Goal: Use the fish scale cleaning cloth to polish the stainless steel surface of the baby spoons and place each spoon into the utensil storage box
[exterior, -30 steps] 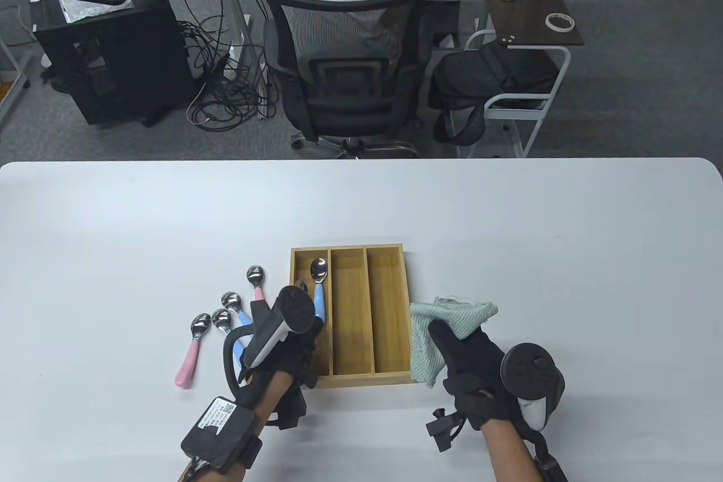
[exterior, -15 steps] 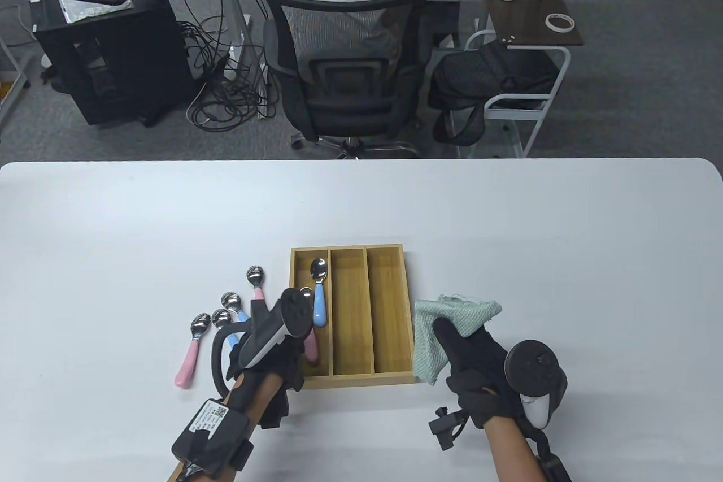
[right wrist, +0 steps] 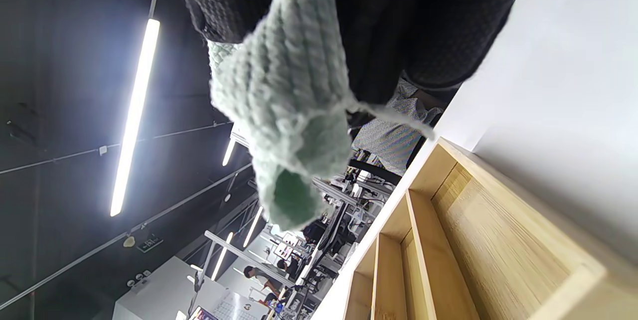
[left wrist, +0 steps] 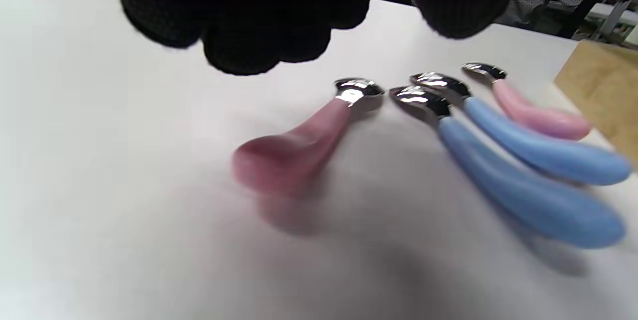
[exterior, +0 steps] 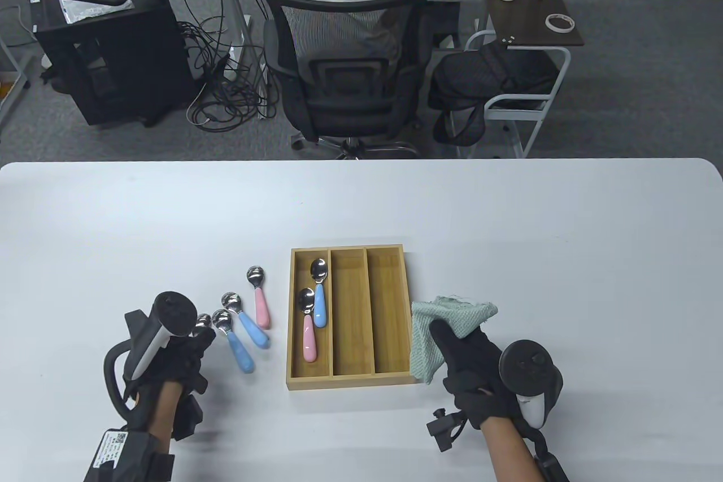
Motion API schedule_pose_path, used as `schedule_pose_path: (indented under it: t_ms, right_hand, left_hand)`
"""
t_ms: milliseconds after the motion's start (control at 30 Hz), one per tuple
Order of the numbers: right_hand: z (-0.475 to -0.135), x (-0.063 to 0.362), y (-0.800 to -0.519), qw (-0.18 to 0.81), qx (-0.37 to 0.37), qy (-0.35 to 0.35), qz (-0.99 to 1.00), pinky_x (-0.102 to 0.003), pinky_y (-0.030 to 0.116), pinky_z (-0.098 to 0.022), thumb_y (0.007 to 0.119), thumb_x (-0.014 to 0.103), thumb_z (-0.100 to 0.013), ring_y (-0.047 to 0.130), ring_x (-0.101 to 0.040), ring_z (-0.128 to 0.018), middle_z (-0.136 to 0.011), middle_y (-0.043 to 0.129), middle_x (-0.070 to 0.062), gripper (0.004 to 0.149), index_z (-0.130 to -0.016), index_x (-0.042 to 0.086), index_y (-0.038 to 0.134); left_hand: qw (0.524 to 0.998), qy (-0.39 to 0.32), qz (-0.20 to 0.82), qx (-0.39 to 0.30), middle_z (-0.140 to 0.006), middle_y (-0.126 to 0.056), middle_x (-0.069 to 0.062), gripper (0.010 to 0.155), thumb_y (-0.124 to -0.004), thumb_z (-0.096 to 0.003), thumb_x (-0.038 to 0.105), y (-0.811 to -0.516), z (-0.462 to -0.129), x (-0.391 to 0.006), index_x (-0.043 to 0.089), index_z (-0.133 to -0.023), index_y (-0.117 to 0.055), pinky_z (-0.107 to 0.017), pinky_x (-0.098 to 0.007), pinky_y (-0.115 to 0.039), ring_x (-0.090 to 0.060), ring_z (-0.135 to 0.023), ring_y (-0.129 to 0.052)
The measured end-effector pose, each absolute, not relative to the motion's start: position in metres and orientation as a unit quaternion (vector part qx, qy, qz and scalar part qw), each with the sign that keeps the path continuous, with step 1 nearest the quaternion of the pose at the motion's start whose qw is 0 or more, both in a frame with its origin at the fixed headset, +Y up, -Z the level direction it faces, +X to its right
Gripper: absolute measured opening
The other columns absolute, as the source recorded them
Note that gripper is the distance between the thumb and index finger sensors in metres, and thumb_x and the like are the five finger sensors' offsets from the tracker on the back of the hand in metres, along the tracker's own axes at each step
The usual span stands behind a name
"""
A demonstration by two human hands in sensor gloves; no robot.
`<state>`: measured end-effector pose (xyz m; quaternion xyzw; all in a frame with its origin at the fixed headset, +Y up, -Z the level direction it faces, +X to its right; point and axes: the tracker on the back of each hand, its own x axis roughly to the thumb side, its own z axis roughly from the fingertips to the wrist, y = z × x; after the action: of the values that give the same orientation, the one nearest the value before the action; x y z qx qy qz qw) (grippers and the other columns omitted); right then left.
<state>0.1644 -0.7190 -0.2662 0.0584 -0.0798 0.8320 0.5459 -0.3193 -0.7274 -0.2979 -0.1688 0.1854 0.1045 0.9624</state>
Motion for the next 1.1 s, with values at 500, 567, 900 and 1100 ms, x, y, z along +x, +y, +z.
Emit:
schedule_pose_path:
  t_ms: [500,567,900,1100]
  right_hand:
    - [-0.265,0.161,-0.72,0.545,0.068,-0.08,0.832,-0.044,0.086,-0.055,0.069,0.041,-0.064,0.103,-0.014,-0.052,-0.078,0.086,-0.004,0.045,-0.096,0.011,0.064]
    - [-0.265,0.161,-0.721,0.545,0.07,-0.079,0.832,-0.044,0.086,-0.055,0.069,0.041,-0.064,0.103,-0.014,-0.052,-0.078,0.086,-0.004,0.045,-0.096,0.011,0.064]
    - [-0.265,0.159,-0.722,0.563,0.082,-0.048,0.821,-0.047,0.084,-0.057,0.069,0.041,-0.063,0.103,-0.018,-0.057,-0.083,0.086,-0.006,0.047,-0.098,0.01,0.062]
    - [-0.269,0.15,-0.727,0.603,0.127,0.012,0.788,-0.049,0.082,-0.06,0.074,0.039,-0.062,0.1,-0.023,-0.067,-0.091,0.082,-0.009,0.051,-0.102,0.011,0.06]
  left_hand:
    - [0.932,0.217,-0.025,-0.291,-0.09,-0.085,-0.011,0.074,-0.081,-0.052,0.051,-0.757,-0.311,-0.308,0.004,-0.106,-0.063,-0.045,-0.038,-0.093,-0.023,-0.063,-0.103]
    - [0.93,0.217,-0.022,-0.298,-0.091,-0.085,-0.012,0.068,-0.081,-0.0549,0.046,-0.758,-0.311,-0.309,0.005,-0.105,-0.064,-0.045,-0.038,-0.094,-0.024,-0.064,-0.104]
    - [0.936,0.231,0.044,-0.263,-0.092,-0.078,-0.018,0.058,-0.062,-0.0659,0.035,-0.75,-0.304,-0.319,-0.006,-0.106,-0.055,-0.046,-0.042,-0.091,-0.027,-0.065,-0.1]
    - [0.94,0.067,0.314,-0.116,-0.095,-0.073,-0.017,0.057,-0.056,-0.0663,0.034,-0.709,-0.285,-0.316,-0.003,-0.109,-0.05,-0.05,-0.045,-0.087,-0.029,-0.069,-0.095]
